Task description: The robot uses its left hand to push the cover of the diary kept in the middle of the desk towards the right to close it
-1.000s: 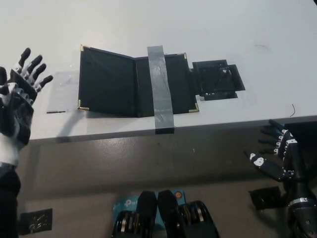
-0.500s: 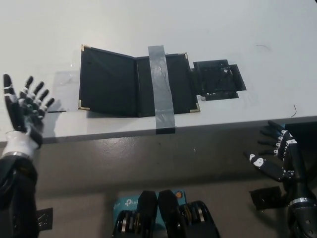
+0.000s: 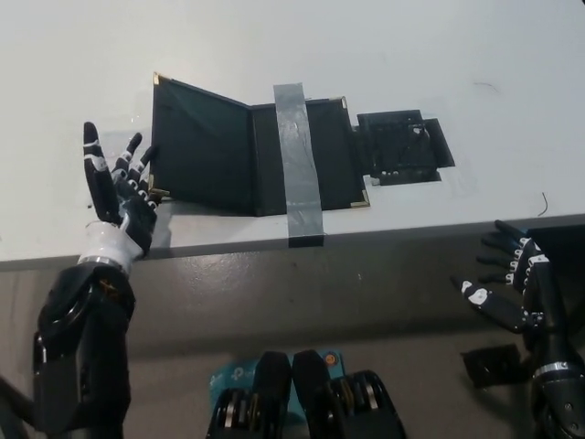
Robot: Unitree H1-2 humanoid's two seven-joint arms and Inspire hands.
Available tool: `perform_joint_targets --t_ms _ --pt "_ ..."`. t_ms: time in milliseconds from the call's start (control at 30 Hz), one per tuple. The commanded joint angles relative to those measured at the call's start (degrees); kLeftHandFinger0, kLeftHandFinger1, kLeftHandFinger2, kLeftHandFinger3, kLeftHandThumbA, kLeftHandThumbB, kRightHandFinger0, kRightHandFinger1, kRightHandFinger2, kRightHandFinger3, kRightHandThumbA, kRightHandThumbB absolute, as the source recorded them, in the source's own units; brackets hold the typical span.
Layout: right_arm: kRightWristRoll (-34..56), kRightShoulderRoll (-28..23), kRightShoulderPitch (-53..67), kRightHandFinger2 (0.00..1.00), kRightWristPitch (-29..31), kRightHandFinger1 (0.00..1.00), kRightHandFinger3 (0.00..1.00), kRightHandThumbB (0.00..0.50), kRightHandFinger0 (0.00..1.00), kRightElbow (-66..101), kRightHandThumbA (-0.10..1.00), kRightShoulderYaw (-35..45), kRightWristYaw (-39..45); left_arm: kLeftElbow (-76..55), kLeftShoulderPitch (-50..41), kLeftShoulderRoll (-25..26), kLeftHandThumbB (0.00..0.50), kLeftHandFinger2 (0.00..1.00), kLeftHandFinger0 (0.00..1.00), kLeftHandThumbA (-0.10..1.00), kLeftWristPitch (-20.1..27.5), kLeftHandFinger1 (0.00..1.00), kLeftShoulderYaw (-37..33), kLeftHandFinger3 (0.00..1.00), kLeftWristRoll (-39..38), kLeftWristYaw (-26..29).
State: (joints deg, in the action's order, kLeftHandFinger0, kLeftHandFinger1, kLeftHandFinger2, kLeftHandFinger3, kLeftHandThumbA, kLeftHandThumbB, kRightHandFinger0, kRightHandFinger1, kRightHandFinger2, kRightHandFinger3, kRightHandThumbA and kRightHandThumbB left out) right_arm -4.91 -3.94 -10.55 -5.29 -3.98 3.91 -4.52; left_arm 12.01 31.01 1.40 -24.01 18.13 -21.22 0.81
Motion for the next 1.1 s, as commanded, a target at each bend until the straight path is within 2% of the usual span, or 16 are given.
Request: perform_joint_targets --t_ms 0,100,200,300,400,467,600,667,767,867,900,933,967,1000,1033,1067 --pt "0.67 -0.66 -1.96 0.74 0.66 0.62 0.86 0.064 0.46 1.82 0.86 0.11 0.59 1.04 1.58 -1.74 0.194 1.00 1.00 1.00 -0.63 1.00 -0.78 1.00 -1.01 0.68" --pt "0.72 -0.83 -2.28 0.74 0.45 0.62 0.86 0.065 0.47 1.75 0.86 0.11 0.83 2.06 0.91 -2.52 0.212 1.00 1.00 1.00 -0.74 1.00 0.15 1.00 -1.70 1.22" --pt "1.41 -0.70 -2.28 0.75 0.86 0.64 0.87 0.062 0.48 1.52 0.83 0.43 1.00 3.98 0.12 -3.20 0.200 1.00 1.00 1.00 0.16 1.00 0.96 1.00 -2.15 1.15" --pt "0.71 -1.16 -2.20 0.74 0.75 0.63 0.87 0.079 0.48 1.68 0.84 0.28 0.90 3.44 0.44 -4.65 0.253 1.00 1.00 1.00 0.02 1.00 0.72 1.00 -2.21 1.87" --pt "1.01 -1.39 -1.98 0.73 0.71 0.63 0.87 0.100 0.49 1.72 0.87 0.31 1.20 2.04 1.71 -5.56 0.216 1.00 1.00 1.00 0.51 1.00 -2.05 1.00 -0.74 1.15" --pt "0.66 -1.36 -1.93 0.73 0.65 0.63 0.86 0.102 0.49 1.70 0.87 0.14 1.07 0.96 2.46 -5.96 0.221 1.00 1.00 1.00 0.83 1.00 -3.72 1.00 -0.25 0.54" --pt "0.54 -1.32 -1.64 0.75 0.12 0.64 0.87 0.097 0.49 2.06 0.88 -0.10 1.29 -0.61 5.46 -5.64 0.256 1.00 1.00 1.00 4.23 1.00 -12.84 1.00 6.99 -0.16" --pt "0.47 -1.37 -1.49 0.75 -0.22 0.64 0.87 0.090 0.49 2.24 0.88 -0.18 1.43 -1.09 6.11 -5.22 0.255 1.00 1.00 1.00 5.21 1.00 -15.83 1.00 9.34 0.00" --pt "1.20 -1.15 -1.38 0.74 -0.33 0.64 0.88 0.077 0.47 2.44 0.84 0.08 1.66 -1.30 9.83 -4.86 0.311 1.00 1.00 1.00 8.64 1.00 -22.96 1.00 13.99 -1.85" --pt "1.60 -1.11 -1.54 0.73 -0.28 0.63 0.86 0.080 0.47 2.37 0.82 0.25 1.82 -2.77 11.95 -4.00 0.263 1.00 1.00 1.00 10.79 1.00 -28.58 1.00 16.46 -3.23" --pt "1.07 -1.36 -1.71 0.72 0.07 0.62 0.86 0.081 0.46 2.19 0.82 0.01 1.77 -3.00 13.06 -3.50 0.288 1.00 1.00 1.00 12.26 1.00 -31.32 1.00 18.99 -3.56" --pt "0.69 -1.40 -1.95 0.73 0.17 0.62 0.86 0.083 0.46 1.91 0.85 -0.23 1.72 -3.23 13.62 -2.80 0.269 1.00 1.00 1.00 12.79 1.00 -33.10 1.00 20.43 -3.49" --pt "0.41 -1.50 -2.12 0.73 0.00 0.62 0.86 0.089 0.46 1.82 0.85 -0.39 1.72 -3.12 14.29 -1.87 0.224 1.00 1.00 1.00 14.58 1.00 -35.63 1.00 23.17 -3.61" --pt "0.51 -1.58 -2.25 0.73 0.03 0.62 0.86 0.085 0.46 1.59 0.85 -0.41 1.84 -3.15 14.94 -0.83 0.299 1.00 1.00 1.00 16.41 1.00 -39.47 1.00 27.20 -3.97" --pt "0.37 -1.62 -2.36 0.73 0.13 0.61 0.86 0.084 0.46 1.39 0.86 -0.56 1.89 -3.37 15.02 -0.39 0.326 1.00 1.00 1.00 16.52 1.00 -40.60 1.00 27.93 -4.01" --pt "0.41 -1.73 -2.46 0.72 0.10 0.61 0.86 0.075 0.46 1.30 0.85 -0.66 2.09 -2.79 15.04 0.69 0.314 1.00 1.00 1.00 19.11 1.00 -42.78 1.00 30.12 -4.31"
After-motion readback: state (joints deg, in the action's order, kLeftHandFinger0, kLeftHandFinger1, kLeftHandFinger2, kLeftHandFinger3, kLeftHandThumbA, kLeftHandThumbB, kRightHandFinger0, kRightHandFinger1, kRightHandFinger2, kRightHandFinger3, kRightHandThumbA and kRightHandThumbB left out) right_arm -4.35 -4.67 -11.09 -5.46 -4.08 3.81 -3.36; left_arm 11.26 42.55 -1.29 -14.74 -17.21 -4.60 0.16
